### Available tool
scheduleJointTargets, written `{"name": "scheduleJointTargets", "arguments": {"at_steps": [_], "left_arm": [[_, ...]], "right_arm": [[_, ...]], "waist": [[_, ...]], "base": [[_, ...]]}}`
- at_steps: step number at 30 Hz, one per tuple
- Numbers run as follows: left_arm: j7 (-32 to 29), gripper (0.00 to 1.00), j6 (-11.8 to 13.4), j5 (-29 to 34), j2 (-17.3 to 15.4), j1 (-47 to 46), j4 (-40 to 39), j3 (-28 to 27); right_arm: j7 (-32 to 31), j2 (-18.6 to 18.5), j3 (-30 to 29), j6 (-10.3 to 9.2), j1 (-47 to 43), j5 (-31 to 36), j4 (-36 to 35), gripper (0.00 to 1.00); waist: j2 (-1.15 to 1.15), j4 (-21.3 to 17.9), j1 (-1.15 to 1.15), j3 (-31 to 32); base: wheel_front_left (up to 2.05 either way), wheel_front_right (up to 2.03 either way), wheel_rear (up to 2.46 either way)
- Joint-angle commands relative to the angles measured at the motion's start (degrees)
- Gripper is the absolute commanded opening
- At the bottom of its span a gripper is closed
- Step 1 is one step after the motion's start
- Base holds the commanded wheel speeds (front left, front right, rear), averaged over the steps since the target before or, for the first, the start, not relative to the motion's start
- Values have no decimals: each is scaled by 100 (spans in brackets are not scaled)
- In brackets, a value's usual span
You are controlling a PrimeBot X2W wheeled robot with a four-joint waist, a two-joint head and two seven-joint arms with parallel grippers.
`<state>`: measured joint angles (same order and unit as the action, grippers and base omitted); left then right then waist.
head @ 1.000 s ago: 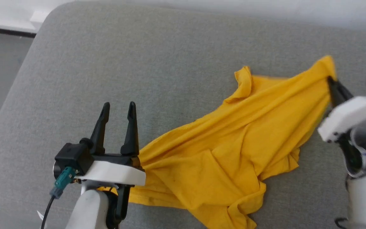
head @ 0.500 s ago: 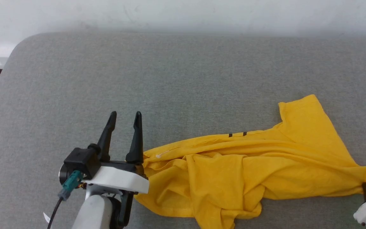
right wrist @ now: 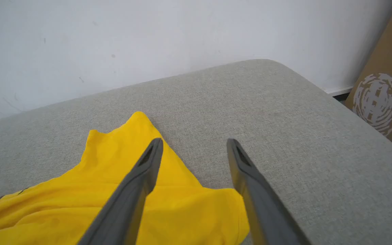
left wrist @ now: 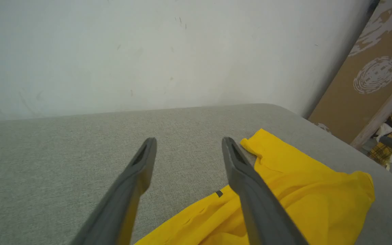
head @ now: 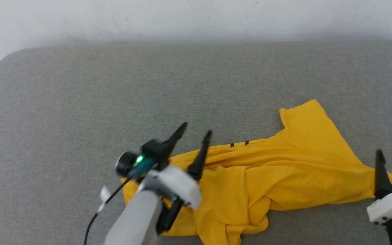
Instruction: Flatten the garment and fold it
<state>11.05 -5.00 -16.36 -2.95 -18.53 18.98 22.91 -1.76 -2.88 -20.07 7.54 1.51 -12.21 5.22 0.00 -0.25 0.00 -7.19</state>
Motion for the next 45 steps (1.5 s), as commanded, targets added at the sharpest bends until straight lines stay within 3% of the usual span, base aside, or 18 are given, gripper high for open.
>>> {"name": "scheduleJointTargets", "arguments": {"at_steps": [1,14,17,25,26,27,28,29,31,34,38,45], "left_arm": [[-151,100,-45,63,7,-325,163,152],[-2297,100,-186,-851,7,-2753,2096,2290],[-2612,100,-115,-833,7,-3054,2465,2568],[-3950,100,-214,-1151,7,-3330,3119,3362],[-4152,85,-226,-1256,7,-3307,3150,3441],[-4343,34,-235,-1392,7,-3274,3141,3510],[-4471,0,-241,-1527,7,-3250,3073,3592],[-4515,0,-243,-1651,7,-3242,2959,3684],[-4285,0,-245,-1816,-4,-3315,2763,3737],[-3414,0,-228,-1914,-92,-3452,2640,3469],[-2212,0,99,-2126,-254,-3437,2606,2846],[-1157,0,505,-2541,-787,-3052,2561,2039]], "right_arm": [[54,1,71,-5,-70,-61,-60,100],[179,1,828,-5,97,-379,-409,100],[219,1,920,-5,142,-437,-370,100],[338,1,1032,-5,250,-519,-182,100],[344,1,1051,-5,261,-533,-164,100],[349,1,1061,-5,266,-544,-148,100],[353,1,1059,-5,267,-543,-138,100],[355,1,1049,-5,270,-538,-130,100],[353,1,1021,-5,273,-529,-122,100],[331,1,1001,-5,264,-499,-156,100],[275,1,979,-5,212,-472,-231,100],[164,1,942,-5,93,-424,-301,100]], "waist": [[0,-91,0,-79],[0,-714,0,-752],[0,-814,0,-868],[0,-892,0,-992],[0,-883,0,-989],[0,-865,0,-983],[0,-834,0,-974],[0,-796,0,-964],[0,-694,0,-932],[0,-515,0,-812],[0,-265,0,-595],[0,122,0,-294]], "base": [[0,0,0],[0,0,0],[0,0,0],[0,0,0],[0,0,0],[0,0,0],[0,0,0],[0,0,0],[0,0,0],[0,0,0],[0,0,0],[0,0,0]]}}
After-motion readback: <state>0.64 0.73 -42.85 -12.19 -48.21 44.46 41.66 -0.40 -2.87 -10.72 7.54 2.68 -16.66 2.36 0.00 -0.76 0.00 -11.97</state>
